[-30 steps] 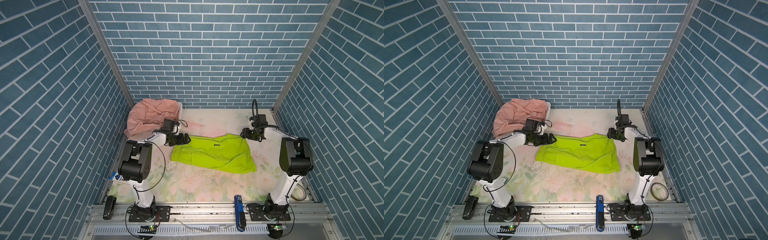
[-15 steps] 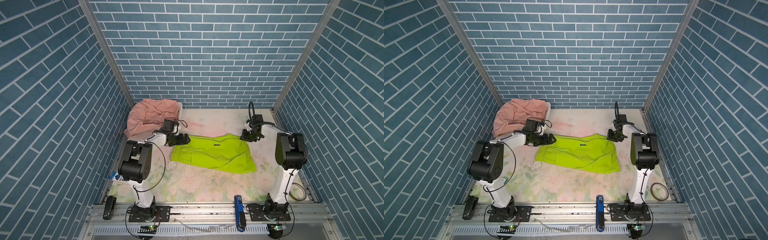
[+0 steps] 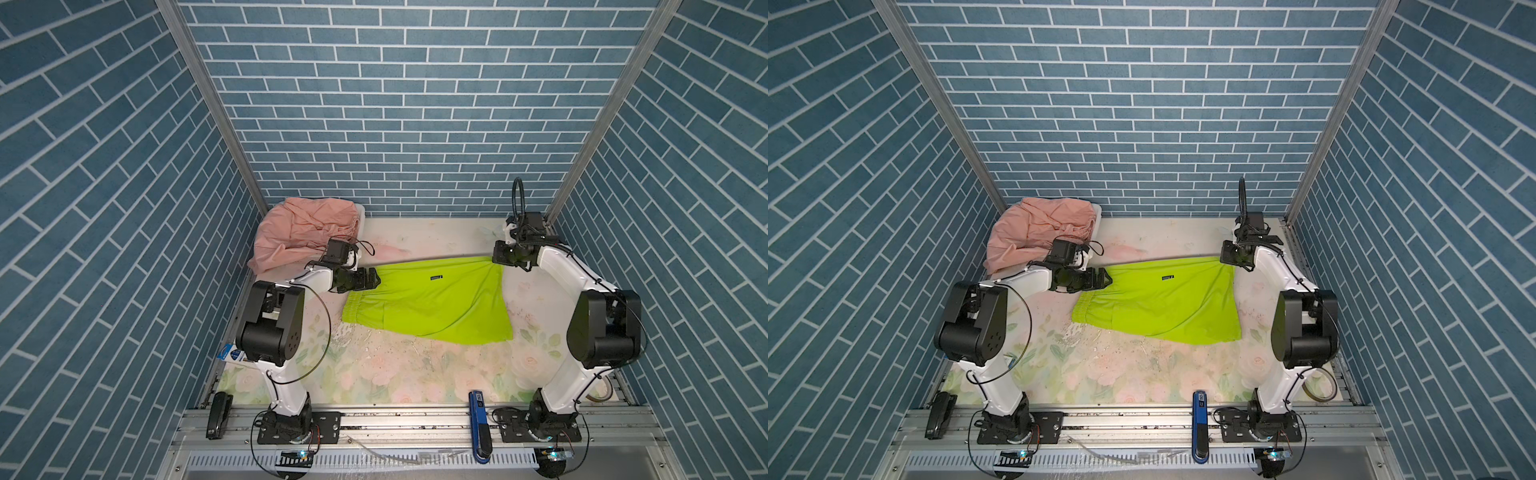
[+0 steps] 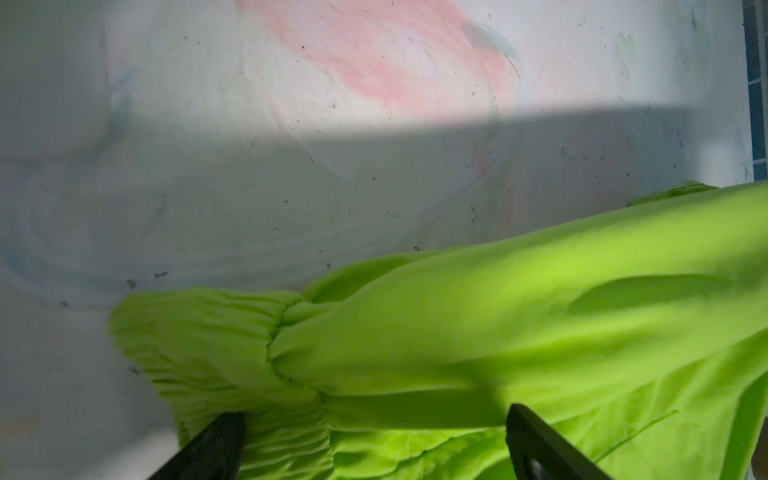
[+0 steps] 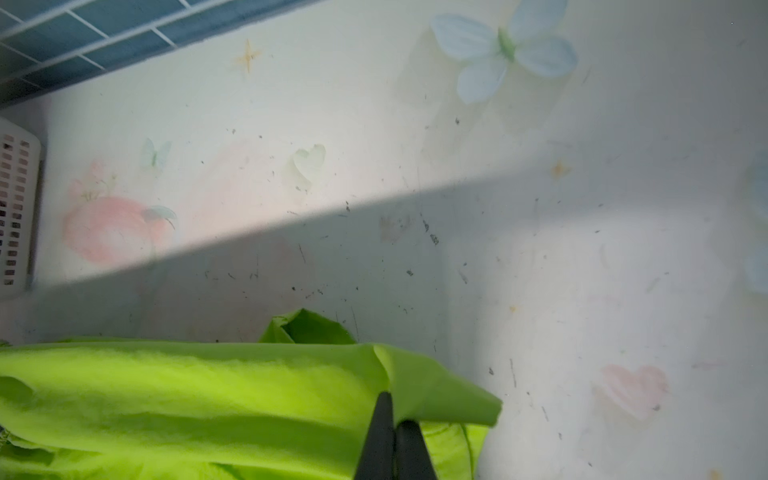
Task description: Fold and stack the shorts
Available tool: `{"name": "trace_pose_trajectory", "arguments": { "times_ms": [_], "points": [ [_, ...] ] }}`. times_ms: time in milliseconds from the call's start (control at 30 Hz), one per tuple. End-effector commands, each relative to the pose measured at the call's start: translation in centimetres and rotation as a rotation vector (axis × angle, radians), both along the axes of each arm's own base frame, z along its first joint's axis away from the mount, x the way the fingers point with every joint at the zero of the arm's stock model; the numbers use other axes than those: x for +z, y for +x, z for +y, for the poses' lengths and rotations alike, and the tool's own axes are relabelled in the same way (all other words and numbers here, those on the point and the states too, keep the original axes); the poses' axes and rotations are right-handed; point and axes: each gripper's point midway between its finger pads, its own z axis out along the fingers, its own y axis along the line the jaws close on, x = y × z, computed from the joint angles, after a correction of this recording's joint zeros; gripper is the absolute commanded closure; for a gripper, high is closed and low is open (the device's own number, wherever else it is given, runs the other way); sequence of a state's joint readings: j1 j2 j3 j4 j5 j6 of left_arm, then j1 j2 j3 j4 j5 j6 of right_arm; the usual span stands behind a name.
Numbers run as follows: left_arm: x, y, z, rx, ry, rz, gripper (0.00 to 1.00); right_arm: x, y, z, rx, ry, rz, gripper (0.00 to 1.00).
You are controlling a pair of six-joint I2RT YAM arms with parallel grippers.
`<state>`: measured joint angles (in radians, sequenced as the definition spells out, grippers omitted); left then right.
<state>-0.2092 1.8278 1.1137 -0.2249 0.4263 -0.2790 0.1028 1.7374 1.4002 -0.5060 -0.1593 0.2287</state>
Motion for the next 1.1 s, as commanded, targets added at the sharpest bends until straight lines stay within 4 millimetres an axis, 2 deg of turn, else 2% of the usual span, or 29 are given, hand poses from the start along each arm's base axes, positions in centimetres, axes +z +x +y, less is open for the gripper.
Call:
{"name": "trace_pose_trajectory", "arguments": {
  "times_ms": [0,33,100,167,233,300,367,467,600,667,767,867,967,1067],
  "points": [
    [-3.0,-2.1,1.2,0.013,0.068,0.099,0.00,-1.9,0.2,-2.2,-0.031,-0.109,0.061,1.00],
    [-3.0,-2.1,1.2,0.012,0.068,0.098,0.00,-2.6,0.3,-2.1,-0.026,-0.111,0.083,0.98],
    [-2.9,-2.1,1.2,0.012,0.069,0.096,0.00,-4.3,0.8,-1.8,-0.012,-0.103,0.121,0.70],
    [-2.6,-2.0,1.1,0.009,0.066,0.093,0.00,-4.6,1.1,-1.1,0.014,-0.074,0.137,0.53],
    [-1.8,-1.9,0.9,0.005,0.057,0.087,0.00,-3.6,1.2,-0.9,0.018,-0.062,0.115,0.46],
    [-0.1,-1.5,0.8,0.007,0.046,0.066,0.00,-1.5,0.7,-1.4,-0.007,-0.075,0.068,0.40],
    [2.1,-1.3,0.7,0.016,0.031,0.036,0.00,0.0,-0.6,-1.7,-0.025,-0.076,0.040,0.37],
    [5.8,-1.1,0.3,0.033,-0.013,0.002,0.00,0.6,-3.9,-1.8,-0.049,-0.043,0.048,0.35],
    [10.4,-2.1,0.4,0.063,-0.051,-0.049,0.00,-1.9,-10.2,-1.8,-0.124,0.043,0.131,0.35],
    [11.5,-3.3,1.1,0.097,-0.048,-0.068,0.00,-2.9,-13.1,-2.1,-0.187,0.076,0.153,0.35],
    [11.8,-5.5,2.4,0.151,-0.031,-0.083,0.00,-4.1,-17.4,-2.4,-0.274,0.136,0.182,0.35],
    [11.3,-7.4,3.1,0.176,-0.033,-0.089,0.00,-4.9,-19.7,-2.8,-0.357,0.177,0.186,0.35],
    [10.6,-8.3,2.0,0.148,-0.109,-0.083,0.00,-6.2,-21.1,-2.1,-0.415,0.267,0.222,0.35],
    [9.8,-8.4,0.2,0.117,-0.219,-0.068,0.00,-7.2,-22.4,-1.2,-0.450,0.341,0.263,0.36]
  ]
}}
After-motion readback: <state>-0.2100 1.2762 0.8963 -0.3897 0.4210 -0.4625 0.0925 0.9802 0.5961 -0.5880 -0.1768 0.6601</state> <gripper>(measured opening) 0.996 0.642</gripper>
